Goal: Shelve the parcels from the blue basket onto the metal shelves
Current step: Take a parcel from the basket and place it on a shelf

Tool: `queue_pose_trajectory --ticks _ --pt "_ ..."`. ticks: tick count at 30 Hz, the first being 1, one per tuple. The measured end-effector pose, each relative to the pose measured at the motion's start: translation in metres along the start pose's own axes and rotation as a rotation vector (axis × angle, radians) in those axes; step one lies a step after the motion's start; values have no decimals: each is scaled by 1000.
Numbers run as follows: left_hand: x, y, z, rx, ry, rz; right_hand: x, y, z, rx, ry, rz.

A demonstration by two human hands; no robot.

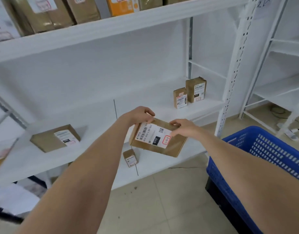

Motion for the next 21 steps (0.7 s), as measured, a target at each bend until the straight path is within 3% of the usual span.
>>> queue_pose_trajectory --ticks 3,7,9,13,18,21 --pt "-16 -1 7 37 147 42 10 -3 5 0 -5 -107" --pt "-52 -11 32 19 640 68 22 -10 8 73 37 -411" --pt "-55 -24 41 -59 721 173 25 -14 9 102 77 -524" --pt "-35 -52 42 -208 566 362 32 -27 9 127 97 -662" --pt "-7 -68 36 -211 341 540 38 -40 9 135 73 -848" --pt "-1 -71 38 -191 306 576 44 -45 9 135 44 -918"
Point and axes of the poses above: each hand's wrist, its own z-axis away from the middle knuckle, its own x-axis out of the palm, y = z × x, the point moved 7 cm from there along -z, towards the middle knuckle, and after that the axes turned 7 degrees about -x, right-handed, at the moved point
